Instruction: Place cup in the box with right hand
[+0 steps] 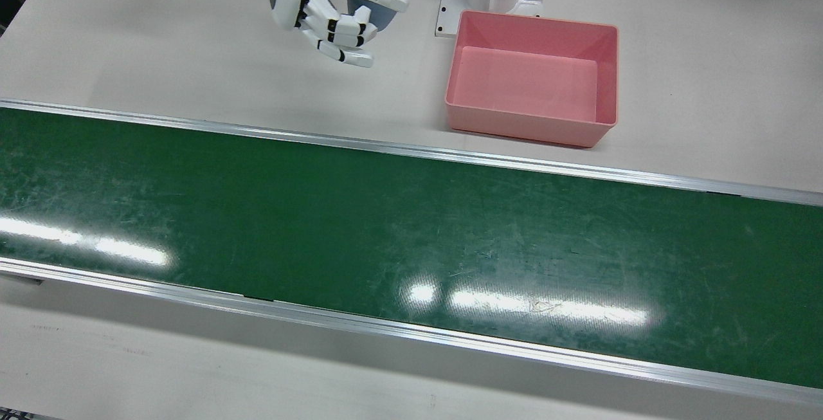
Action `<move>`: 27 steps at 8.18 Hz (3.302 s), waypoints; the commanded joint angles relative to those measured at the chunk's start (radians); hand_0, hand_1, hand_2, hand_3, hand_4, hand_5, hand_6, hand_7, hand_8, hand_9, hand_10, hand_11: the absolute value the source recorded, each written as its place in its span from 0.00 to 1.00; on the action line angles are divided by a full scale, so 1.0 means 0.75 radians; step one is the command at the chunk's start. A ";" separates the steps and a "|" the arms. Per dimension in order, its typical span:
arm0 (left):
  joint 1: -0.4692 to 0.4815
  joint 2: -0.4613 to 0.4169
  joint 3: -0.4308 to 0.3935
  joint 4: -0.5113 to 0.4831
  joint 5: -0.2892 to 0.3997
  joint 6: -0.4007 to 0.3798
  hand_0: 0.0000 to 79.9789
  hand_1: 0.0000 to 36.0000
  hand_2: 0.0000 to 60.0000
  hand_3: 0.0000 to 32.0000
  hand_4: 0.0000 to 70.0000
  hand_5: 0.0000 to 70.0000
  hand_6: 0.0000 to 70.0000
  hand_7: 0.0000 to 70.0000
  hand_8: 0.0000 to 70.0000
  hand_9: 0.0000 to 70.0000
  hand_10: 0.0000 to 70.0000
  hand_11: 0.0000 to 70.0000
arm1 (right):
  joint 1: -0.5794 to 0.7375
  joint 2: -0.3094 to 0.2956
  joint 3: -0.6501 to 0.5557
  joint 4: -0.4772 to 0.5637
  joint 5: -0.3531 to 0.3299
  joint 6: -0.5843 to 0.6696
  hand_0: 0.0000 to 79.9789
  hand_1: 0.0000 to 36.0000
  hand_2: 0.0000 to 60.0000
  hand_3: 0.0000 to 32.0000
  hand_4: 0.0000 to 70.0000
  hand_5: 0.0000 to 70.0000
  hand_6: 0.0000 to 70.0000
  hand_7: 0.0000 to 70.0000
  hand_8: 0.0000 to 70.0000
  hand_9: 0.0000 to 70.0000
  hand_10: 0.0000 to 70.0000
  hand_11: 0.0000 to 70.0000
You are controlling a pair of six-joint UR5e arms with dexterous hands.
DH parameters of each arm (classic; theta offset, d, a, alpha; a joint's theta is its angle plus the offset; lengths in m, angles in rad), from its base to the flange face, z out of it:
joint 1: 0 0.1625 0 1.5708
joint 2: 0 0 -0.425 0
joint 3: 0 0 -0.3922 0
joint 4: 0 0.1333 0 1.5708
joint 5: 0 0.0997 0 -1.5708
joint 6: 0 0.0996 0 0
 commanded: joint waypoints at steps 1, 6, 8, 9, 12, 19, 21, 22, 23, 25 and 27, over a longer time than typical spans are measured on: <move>0.001 0.000 0.000 0.000 0.000 0.000 0.00 0.00 0.00 0.00 0.00 0.00 0.00 0.00 0.00 0.00 0.00 0.00 | -0.272 0.027 -0.168 0.297 0.047 -0.266 0.59 0.41 0.77 0.00 1.00 0.04 0.35 1.00 0.43 0.79 0.32 0.45; 0.001 0.000 0.000 0.000 0.000 0.000 0.00 0.00 0.00 0.00 0.00 0.00 0.00 0.00 0.00 0.00 0.00 0.00 | -0.405 0.029 -0.374 0.388 0.172 -0.254 0.41 0.00 0.00 0.00 0.76 0.00 0.18 0.86 0.09 0.28 0.08 0.11; 0.001 0.000 0.000 0.000 0.000 0.000 0.00 0.00 0.00 0.00 0.00 0.00 0.00 0.00 0.00 0.00 0.00 0.00 | -0.405 0.029 -0.433 0.388 0.196 -0.207 0.13 0.00 0.14 0.00 0.68 0.00 0.17 0.84 0.08 0.27 0.06 0.08; 0.001 0.000 0.000 0.000 0.000 0.000 0.00 0.00 0.00 0.00 0.00 0.00 0.00 0.00 0.00 0.00 0.00 0.00 | -0.405 0.029 -0.458 0.388 0.196 -0.183 0.14 0.00 0.15 0.00 0.73 0.00 0.17 0.87 0.09 0.29 0.08 0.10; 0.001 0.000 0.000 0.000 0.000 0.000 0.00 0.00 0.00 0.00 0.00 0.00 0.00 0.00 0.00 0.00 0.00 0.00 | -0.405 0.027 -0.460 0.388 0.196 -0.172 0.12 0.00 0.15 0.00 0.72 0.00 0.18 0.89 0.10 0.31 0.08 0.10; 0.001 0.000 0.000 0.000 0.000 0.000 0.00 0.00 0.00 0.00 0.00 0.00 0.00 0.00 0.00 0.00 0.00 0.00 | -0.401 0.025 -0.417 0.386 0.196 -0.170 0.00 0.00 0.37 0.00 0.74 0.00 0.22 1.00 0.15 0.42 0.07 0.07; -0.001 0.000 0.000 0.000 0.000 0.000 0.00 0.00 0.00 0.00 0.00 0.00 0.00 0.00 0.00 0.00 0.00 0.00 | -0.371 0.006 -0.332 0.378 0.196 -0.168 0.00 0.00 0.39 0.00 0.73 0.00 0.22 1.00 0.16 0.43 0.06 0.06; 0.001 0.000 0.000 0.000 0.000 0.000 0.00 0.00 0.00 0.00 0.00 0.00 0.00 0.00 0.00 0.00 0.00 0.00 | -0.300 -0.055 -0.234 0.362 0.186 -0.168 0.00 0.00 0.39 0.00 0.71 0.00 0.22 1.00 0.15 0.43 0.06 0.05; 0.001 0.000 0.000 0.000 0.000 0.000 0.00 0.00 0.00 0.00 0.00 0.00 0.00 0.00 0.00 0.00 0.00 0.00 | -0.179 -0.156 -0.134 0.359 0.172 -0.146 0.00 0.00 0.40 0.00 0.65 0.00 0.22 1.00 0.15 0.42 0.06 0.06; 0.001 0.000 0.000 0.000 0.000 0.000 0.00 0.00 0.00 0.00 0.00 0.00 0.00 0.00 0.00 0.00 0.00 0.00 | 0.114 -0.321 -0.071 0.274 0.024 0.157 0.07 0.00 0.10 0.00 0.71 0.00 0.24 1.00 0.19 0.48 0.10 0.13; 0.001 0.000 0.000 0.000 0.000 0.000 0.00 0.00 0.00 0.00 0.00 0.00 0.00 0.00 0.00 0.00 0.00 0.00 | 0.501 -0.287 -0.351 0.077 -0.271 0.712 0.29 0.00 0.03 0.00 0.81 0.00 0.25 1.00 0.21 0.51 0.14 0.19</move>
